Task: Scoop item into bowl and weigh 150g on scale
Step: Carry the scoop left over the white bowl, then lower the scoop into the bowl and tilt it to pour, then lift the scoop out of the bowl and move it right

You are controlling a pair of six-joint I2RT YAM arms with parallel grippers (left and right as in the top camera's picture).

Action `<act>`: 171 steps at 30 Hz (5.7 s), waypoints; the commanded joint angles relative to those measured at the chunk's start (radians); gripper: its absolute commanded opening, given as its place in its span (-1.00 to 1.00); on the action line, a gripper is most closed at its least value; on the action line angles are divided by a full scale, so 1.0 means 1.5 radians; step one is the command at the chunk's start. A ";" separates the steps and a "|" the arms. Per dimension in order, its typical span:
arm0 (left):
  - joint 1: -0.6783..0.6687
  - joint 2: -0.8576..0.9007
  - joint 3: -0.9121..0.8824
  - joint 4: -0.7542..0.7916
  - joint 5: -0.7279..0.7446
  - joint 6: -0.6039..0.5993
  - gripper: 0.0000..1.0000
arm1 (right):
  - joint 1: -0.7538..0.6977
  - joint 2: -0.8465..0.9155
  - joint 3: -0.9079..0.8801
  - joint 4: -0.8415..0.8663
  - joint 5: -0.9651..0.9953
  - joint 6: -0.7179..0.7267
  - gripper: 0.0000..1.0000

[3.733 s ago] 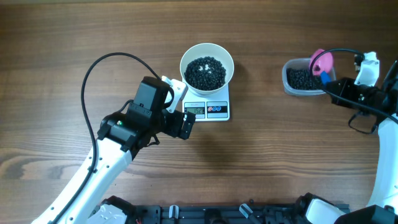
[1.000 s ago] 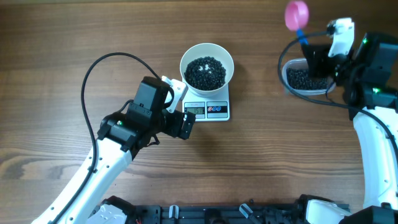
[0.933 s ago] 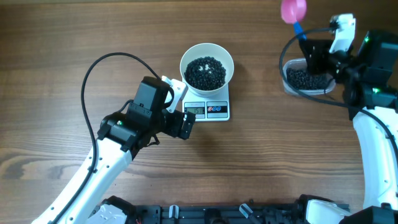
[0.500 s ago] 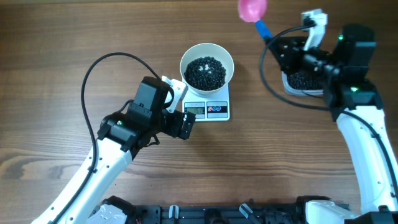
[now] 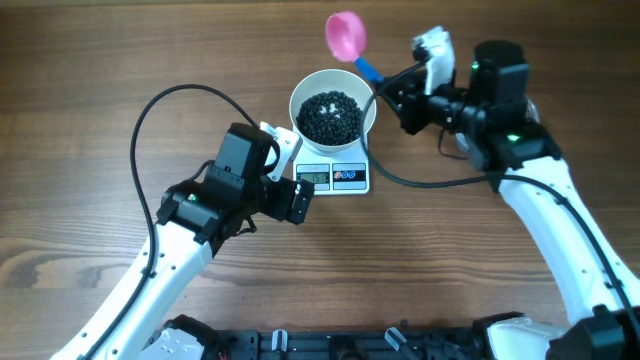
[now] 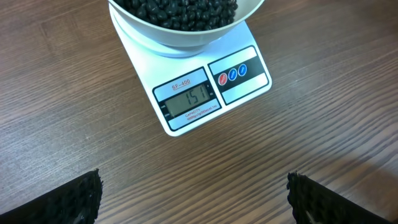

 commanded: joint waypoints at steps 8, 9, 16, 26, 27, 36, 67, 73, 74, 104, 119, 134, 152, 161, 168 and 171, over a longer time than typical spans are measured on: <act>-0.003 0.003 0.012 0.002 -0.004 -0.002 1.00 | 0.062 0.046 0.001 -0.002 0.067 -0.038 -0.90; -0.003 0.003 0.012 0.002 -0.004 -0.002 1.00 | 0.065 0.047 0.001 -0.002 0.067 -0.051 -0.90; -0.003 0.003 0.012 0.002 -0.004 -0.002 1.00 | 0.069 0.062 0.001 -0.027 0.098 -0.090 -0.90; -0.003 0.003 0.012 0.002 -0.004 -0.002 1.00 | 0.069 0.091 0.001 -0.051 0.114 -0.124 -0.91; -0.003 0.003 0.012 0.002 -0.004 -0.002 1.00 | 0.069 0.093 0.001 -0.051 0.122 -0.124 -0.90; -0.003 0.003 0.012 0.002 -0.004 -0.002 1.00 | 0.082 0.115 0.001 -0.053 0.137 -0.158 -0.90; -0.003 0.003 0.012 0.002 -0.004 -0.002 1.00 | 0.106 0.123 0.001 -0.084 0.192 -0.211 -0.92; -0.003 0.003 0.012 0.002 -0.004 -0.002 1.00 | 0.106 0.141 0.001 -0.085 0.192 -0.211 -0.91; -0.003 0.003 0.012 0.002 -0.004 -0.002 1.00 | 0.106 0.145 0.001 -0.085 0.195 -0.211 -0.91; -0.003 0.003 0.012 0.002 -0.004 -0.002 1.00 | 0.106 0.172 0.001 -0.087 0.238 -0.211 -0.91; -0.003 0.003 0.012 0.002 -0.004 -0.002 1.00 | 0.105 0.163 0.001 -0.086 0.233 -0.209 -0.91; -0.003 0.003 0.012 0.002 -0.004 -0.002 1.00 | 0.105 0.061 0.001 -0.086 0.233 -0.208 -0.91; -0.003 0.003 0.012 0.002 -0.004 -0.002 1.00 | 0.104 -0.046 0.001 -0.085 0.233 -0.208 -0.91; -0.003 0.003 0.012 0.002 -0.004 -0.002 1.00 | 0.104 -0.046 0.001 -0.062 0.233 -0.208 -0.92; -0.003 0.003 0.012 0.002 -0.004 -0.002 1.00 | 0.090 -0.050 0.001 -0.046 0.236 -0.149 -0.92; -0.003 0.003 0.012 0.002 -0.004 -0.002 1.00 | 0.052 -0.067 0.001 -0.044 0.236 -0.108 -0.91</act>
